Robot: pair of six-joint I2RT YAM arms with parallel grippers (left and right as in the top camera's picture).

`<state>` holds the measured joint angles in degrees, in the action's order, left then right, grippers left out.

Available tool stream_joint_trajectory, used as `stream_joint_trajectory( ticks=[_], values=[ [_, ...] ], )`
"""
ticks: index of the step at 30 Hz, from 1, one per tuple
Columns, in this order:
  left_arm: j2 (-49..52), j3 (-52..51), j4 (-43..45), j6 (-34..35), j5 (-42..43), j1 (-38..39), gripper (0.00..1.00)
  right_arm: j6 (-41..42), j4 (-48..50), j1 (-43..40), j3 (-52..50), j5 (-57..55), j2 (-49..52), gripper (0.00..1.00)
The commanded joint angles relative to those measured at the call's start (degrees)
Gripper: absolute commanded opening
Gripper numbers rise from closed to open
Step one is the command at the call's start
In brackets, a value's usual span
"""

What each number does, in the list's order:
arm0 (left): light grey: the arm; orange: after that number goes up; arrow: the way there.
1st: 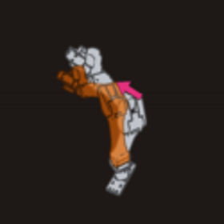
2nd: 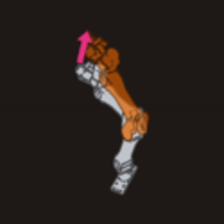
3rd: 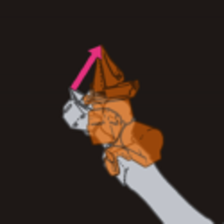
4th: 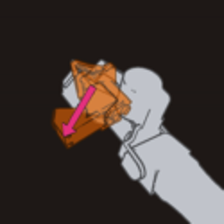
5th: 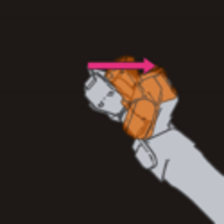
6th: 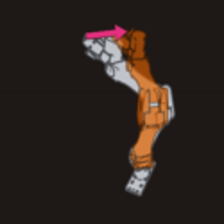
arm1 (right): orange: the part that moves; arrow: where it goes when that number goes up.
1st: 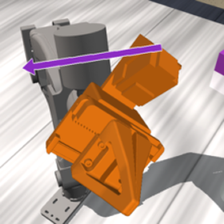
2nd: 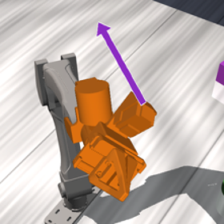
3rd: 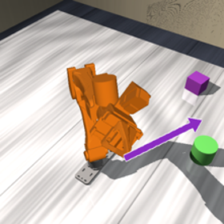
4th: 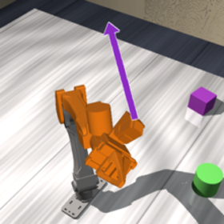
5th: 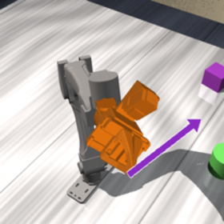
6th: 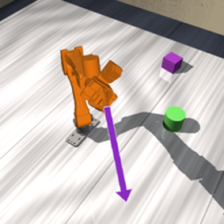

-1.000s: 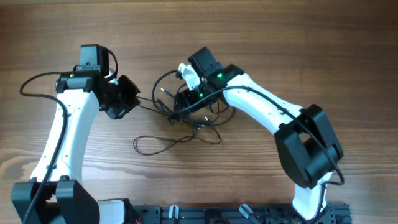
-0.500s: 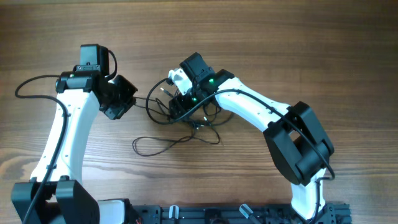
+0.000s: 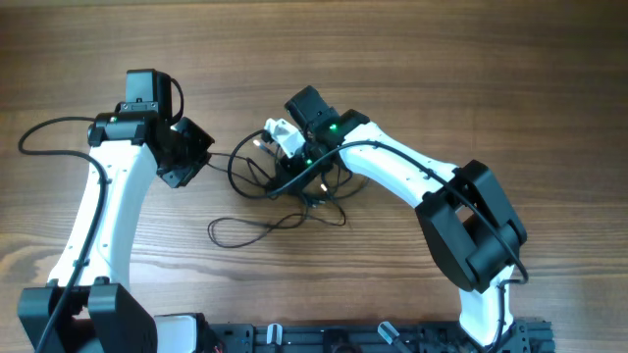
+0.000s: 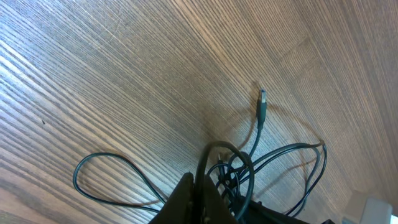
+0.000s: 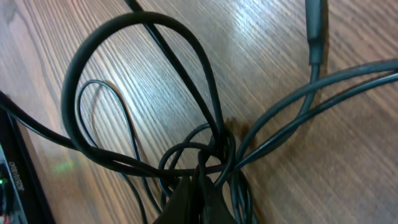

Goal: Untangle cables

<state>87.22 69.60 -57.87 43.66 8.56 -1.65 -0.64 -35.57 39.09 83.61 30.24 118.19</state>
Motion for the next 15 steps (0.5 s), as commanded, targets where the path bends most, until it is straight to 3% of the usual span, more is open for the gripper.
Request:
stream_joint_trajectory(
  ticks=[1, 7, 11, 15],
  values=[
    [0.24, -0.28, 0.15, 0.52, -1.44, -0.11, 0.06, 8.50, -0.37, 0.04, 0.02, -0.20, 0.55, 0.04],
    [0.24, -0.28, -1.09, 0.52, -5.92, -0.11, 0.04, 20.76, -1.57, -2.78, 0.04, -0.66, -7.50, 0.04],
    [0.24, -0.28, -2.36, 0.55, -9.51, -0.11, 0.04, 29.62, -3.37, -5.99, 0.04, -8.33, -16.68, 0.04],
    [0.24, -0.28, -2.95, 0.52, -9.55, -0.11, 0.04, 32.28, -4.94, -9.25, 0.04, -12.74, -26.01, 0.04]
  ],
)
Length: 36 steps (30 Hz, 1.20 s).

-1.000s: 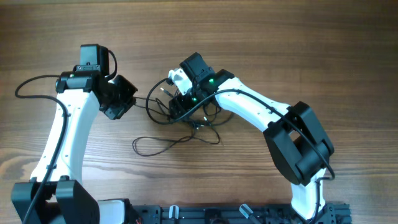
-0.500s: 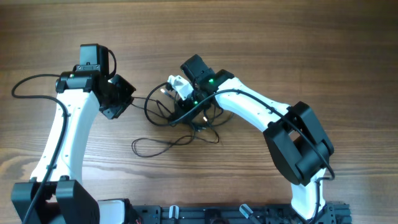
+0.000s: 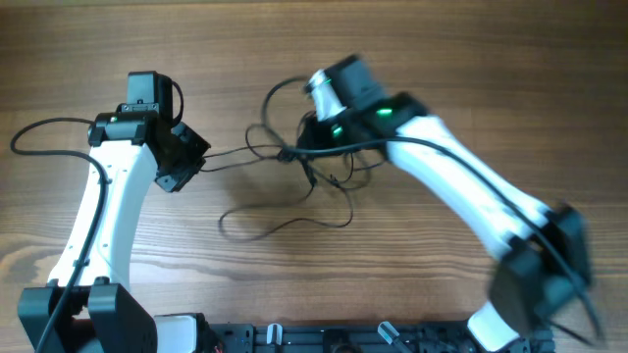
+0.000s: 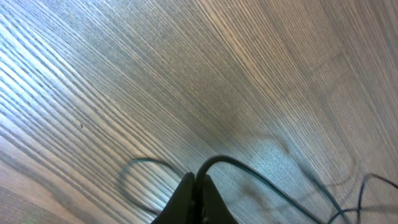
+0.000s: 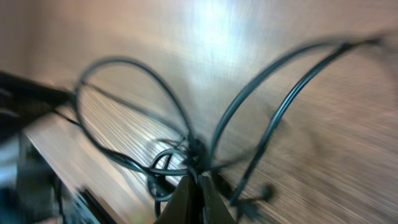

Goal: Untangle cables

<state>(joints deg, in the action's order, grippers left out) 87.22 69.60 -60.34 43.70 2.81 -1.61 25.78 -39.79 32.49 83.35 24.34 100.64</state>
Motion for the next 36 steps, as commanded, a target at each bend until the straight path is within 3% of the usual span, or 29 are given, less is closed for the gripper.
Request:
stream_joint_trajectory(
  ticks=[1, 5, 10, 13, 16, 20, 22, 24, 26, 33, 36],
  values=[
    [0.24, -0.28, -0.55, 0.50, -3.78, -0.15, 0.04, 5.90, -0.81, -3.28, 0.31, -7.54, -10.62, 0.04],
    [0.24, -0.28, -0.66, 0.50, -3.80, -0.15, 0.04, 6.91, -4.24, -4.24, 0.31, -17.88, -18.75, 0.04],
    [0.24, -0.28, -0.83, 0.50, -3.76, -0.15, 0.04, 17.81, -16.55, -4.24, 0.31, -38.60, -23.43, 0.04],
    [0.24, -0.28, -0.76, 0.48, -1.84, -0.09, 0.04, 17.42, -18.36, -4.22, 0.31, -35.58, -23.30, 0.04],
    [0.24, -0.28, 0.15, -2.45, 6.01, -0.09, 0.04, 11.30, -17.64, -4.22, 0.28, -25.16, -22.18, 0.04],
    [0.24, -0.28, 4.42, -16.52, 28.55, -0.11, 0.04, 5.29, -17.09, -3.96, 0.26, -15.30, -19.08, 0.06],
    [0.24, -0.28, 6.19, -23.96, 41.44, -0.11, 0.04, 0.70, -17.09, -3.78, 0.26, -9.92, -16.68, 0.15],
    [0.24, -0.28, 7.37, -25.20, 44.96, -0.11, 0.04, -3.76, -17.09, -3.28, 0.26, -4.11, -14.29, 0.29],
    [0.24, -0.28, 8.26, -24.37, 44.11, -0.11, 0.04, -6.80, -17.03, -2.36, 0.26, 0.31, -11.72, 0.47],
    [0.24, -0.28, 7.56, -8.13, 23.78, -0.11, 0.04, -10.91, -13.03, 3.56, 0.26, 1.66, -2.54, 0.57],
    [0.24, -0.28, 6.29, -4.15, 15.19, -0.11, 0.04, -14.88, -9.29, 6.86, 0.26, 1.49, 1.62, 0.68]
  ],
)
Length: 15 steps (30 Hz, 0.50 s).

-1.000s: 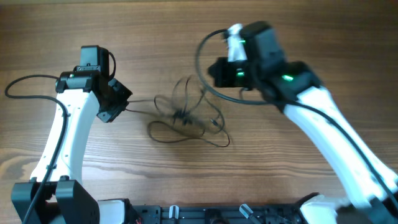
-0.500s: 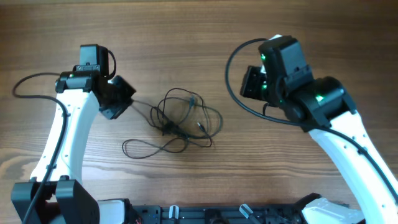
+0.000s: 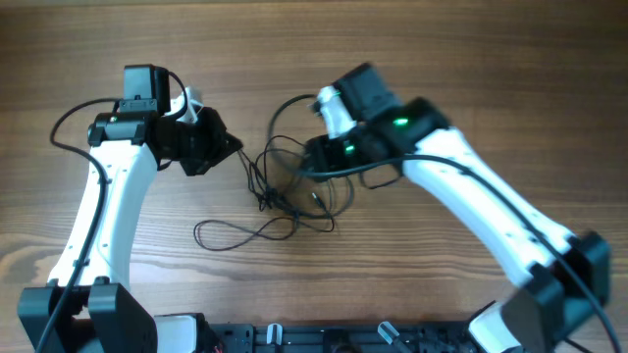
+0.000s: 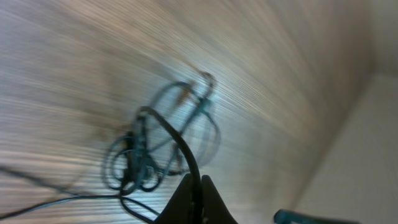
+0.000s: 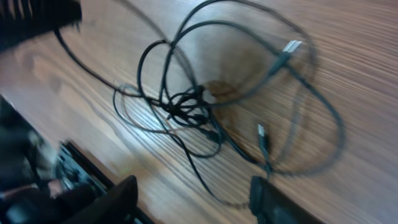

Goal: Untangle cables

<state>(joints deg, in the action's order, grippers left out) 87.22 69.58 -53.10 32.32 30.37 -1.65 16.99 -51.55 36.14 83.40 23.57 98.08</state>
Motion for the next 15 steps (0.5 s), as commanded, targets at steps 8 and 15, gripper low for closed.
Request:
stream_joint_trajectory(
  ticks=[8, 15],
  values=[
    [0.24, -0.26, -3.45, 7.67, -22.88, -0.07, 0.04, -7.93, 8.81, 7.19, 0.22, -0.57, 14.12, 0.83],
    [0.24, -0.26, -3.72, 9.33, -24.98, -0.07, 0.04, -4.81, 13.40, 9.18, 0.22, 0.39, 19.30, 0.70]
  ],
)
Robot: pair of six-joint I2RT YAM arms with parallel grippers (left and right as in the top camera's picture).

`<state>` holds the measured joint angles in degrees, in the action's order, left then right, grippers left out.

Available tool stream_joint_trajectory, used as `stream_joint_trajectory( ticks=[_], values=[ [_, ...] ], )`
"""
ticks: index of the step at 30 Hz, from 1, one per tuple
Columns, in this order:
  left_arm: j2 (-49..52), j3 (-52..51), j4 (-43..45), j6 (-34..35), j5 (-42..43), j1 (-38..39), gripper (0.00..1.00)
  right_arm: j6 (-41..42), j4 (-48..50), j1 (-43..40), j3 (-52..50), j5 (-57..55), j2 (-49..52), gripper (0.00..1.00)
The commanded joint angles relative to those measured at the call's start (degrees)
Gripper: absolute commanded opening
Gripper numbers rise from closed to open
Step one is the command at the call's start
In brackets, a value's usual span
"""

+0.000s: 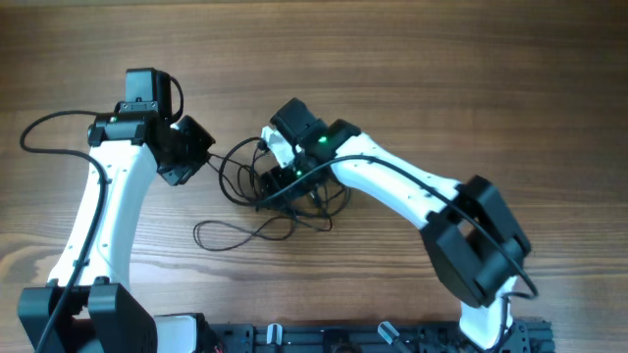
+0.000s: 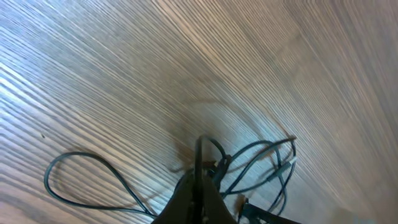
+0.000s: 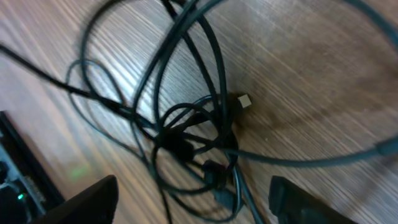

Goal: Untangle cables

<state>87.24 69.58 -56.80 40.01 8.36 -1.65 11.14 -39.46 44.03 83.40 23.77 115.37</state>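
Observation:
A tangle of thin black cables point(image 1: 285, 186) lies on the wooden table, with a long loop point(image 1: 235, 230) trailing to the front left. My left gripper point(image 1: 194, 154) is left of the tangle, shut on one black cable point(image 2: 199, 152) that rises from between its fingers point(image 2: 199, 186). My right gripper point(image 3: 193, 198) stands open low over the knot point(image 3: 199, 140), one finger point(image 3: 84, 199) on each side, holding nothing. A silver plug point(image 3: 244, 99) lies by the knot. More plug ends point(image 2: 291, 142) show in the left wrist view.
The left arm's own cable point(image 1: 44, 132) loops out to the far left of the wooden table point(image 1: 471, 78). A black rail point(image 1: 373, 338) runs along the front edge. The right arm point(image 1: 412, 191) spans the table's right half.
My right gripper, still open, has come down and to the left onto the knot. My left gripper has moved back left and down, still shut on its cable.
Both grippers were shut on cables, the right one at the knot. Then the right one was farther back with the cable stretched between the arms. Later it was open above the tangle lying on the table. Now it stands open round the knot.

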Motion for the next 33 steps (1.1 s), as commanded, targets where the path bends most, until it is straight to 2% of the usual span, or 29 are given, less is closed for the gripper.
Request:
stream_joint_trajectory(
  ticks=[1, 5, 9, 10, 14, 16, 19, 23, 26, 31, 33],
  values=[
    [0.22, -0.26, -0.02, 1.66, -3.02, -0.07, 0.04, 1.05, 1.70, 1.46, 0.22, 0.04, 2.43, 0.69],
    [0.22, -0.26, -0.07, 1.64, -3.10, -0.07, 0.05, 0.98, 4.46, 2.19, 0.20, -1.44, 4.09, 0.58],
    [0.22, -0.26, -0.28, 1.62, -3.13, -0.07, 0.06, 0.24, 5.77, 2.82, 0.20, -4.92, 5.29, 0.54],
    [0.22, -0.26, -0.28, 1.62, -3.13, -0.07, 0.07, -0.50, 5.73, 2.82, 0.20, -4.90, 5.29, 0.48],
    [0.22, -0.26, -0.26, 1.62, -3.13, -0.07, 0.07, -1.33, 4.63, 2.84, 0.20, -4.90, 5.29, 0.36],
    [0.22, -0.26, -0.26, 1.62, -3.10, -0.07, 0.07, -3.26, 3.13, 2.84, 0.20, -4.92, 5.29, 0.36],
    [0.22, -0.26, -0.26, 1.62, -3.10, -0.07, 0.06, -7.82, 1.03, 2.84, 0.20, -4.96, 5.29, 0.47],
    [0.22, -0.26, -0.26, 1.64, -3.10, -0.07, 0.07, -13.33, -0.74, 2.84, 0.20, -6.05, 5.29, 0.50],
    [0.22, -0.26, -0.26, 1.64, -3.13, -0.07, 0.07, -14.23, -1.62, 2.84, 0.20, -11.93, 5.29, 0.50],
    [0.22, -0.26, -0.24, 1.64, -3.10, -0.07, 0.06, -14.14, -2.32, 2.84, 0.20, -16.90, 5.29, 0.35],
    [0.22, -0.26, -0.24, 1.64, -3.10, -0.07, 0.06, -14.12, -2.08, 2.84, 0.20, -16.72, 5.29, 0.20]
  ],
)
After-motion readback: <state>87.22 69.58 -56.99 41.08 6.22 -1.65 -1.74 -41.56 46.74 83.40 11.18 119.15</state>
